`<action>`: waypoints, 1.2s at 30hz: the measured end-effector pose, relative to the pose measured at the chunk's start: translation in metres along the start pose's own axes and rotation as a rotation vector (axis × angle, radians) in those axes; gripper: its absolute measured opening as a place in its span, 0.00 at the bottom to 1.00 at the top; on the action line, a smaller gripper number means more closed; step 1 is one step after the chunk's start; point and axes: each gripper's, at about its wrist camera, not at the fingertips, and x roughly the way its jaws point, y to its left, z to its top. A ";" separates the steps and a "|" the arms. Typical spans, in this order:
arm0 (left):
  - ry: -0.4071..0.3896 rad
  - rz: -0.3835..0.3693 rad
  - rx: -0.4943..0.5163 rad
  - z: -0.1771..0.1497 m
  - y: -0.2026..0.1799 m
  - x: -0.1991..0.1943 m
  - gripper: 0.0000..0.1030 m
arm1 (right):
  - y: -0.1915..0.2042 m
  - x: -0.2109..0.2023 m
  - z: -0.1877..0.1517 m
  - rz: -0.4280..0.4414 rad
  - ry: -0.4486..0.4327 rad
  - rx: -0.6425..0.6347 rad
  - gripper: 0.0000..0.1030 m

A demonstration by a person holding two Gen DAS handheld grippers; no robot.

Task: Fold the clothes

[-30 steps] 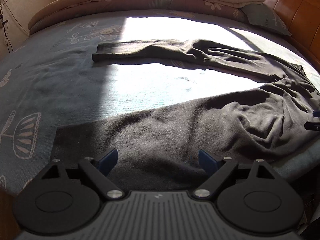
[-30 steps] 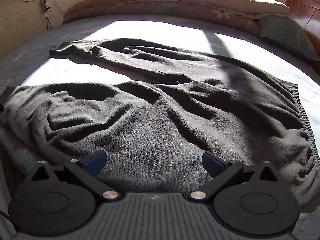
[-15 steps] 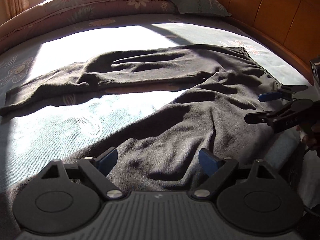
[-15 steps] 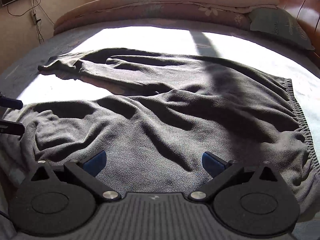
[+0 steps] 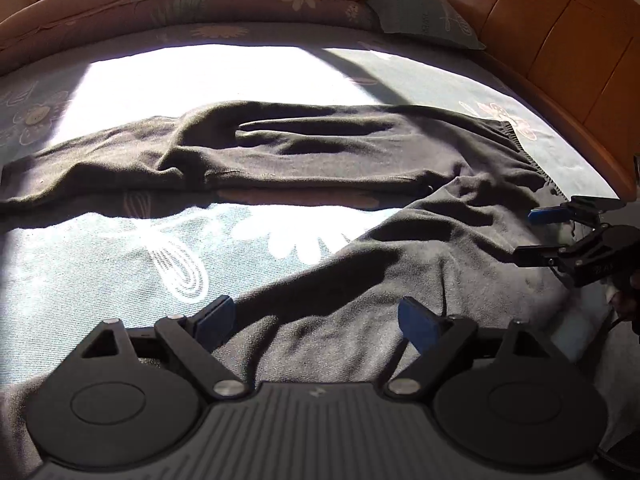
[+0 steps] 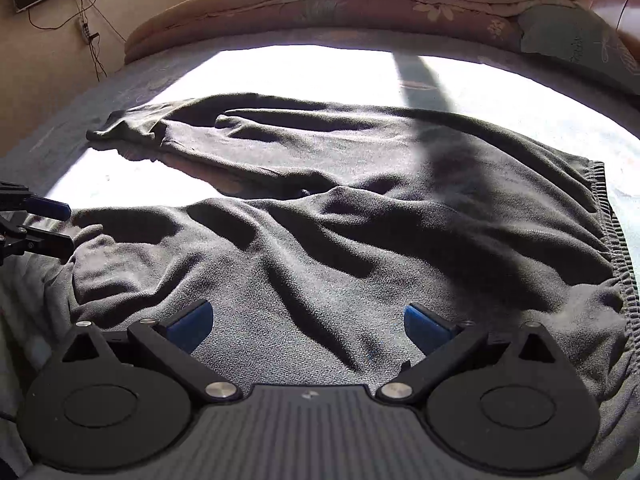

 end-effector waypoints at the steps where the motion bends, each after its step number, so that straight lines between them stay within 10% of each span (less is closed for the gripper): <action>1: -0.013 -0.004 -0.021 0.010 0.006 0.001 0.86 | -0.005 0.000 0.010 0.002 -0.012 -0.003 1.00; 8: -0.032 0.017 -0.081 0.047 0.042 0.015 0.86 | -0.036 0.017 0.101 0.143 -0.055 -0.119 0.99; 19: 0.035 0.021 -0.162 0.022 0.041 0.045 0.86 | -0.045 0.149 0.236 0.542 0.146 -0.271 0.99; 28: 0.033 -0.006 -0.219 0.007 0.043 0.061 0.88 | -0.051 0.267 0.268 0.767 0.459 -0.288 1.00; 36: 0.009 -0.034 -0.219 0.008 0.047 0.065 0.91 | -0.061 0.302 0.282 0.944 0.521 -0.131 1.00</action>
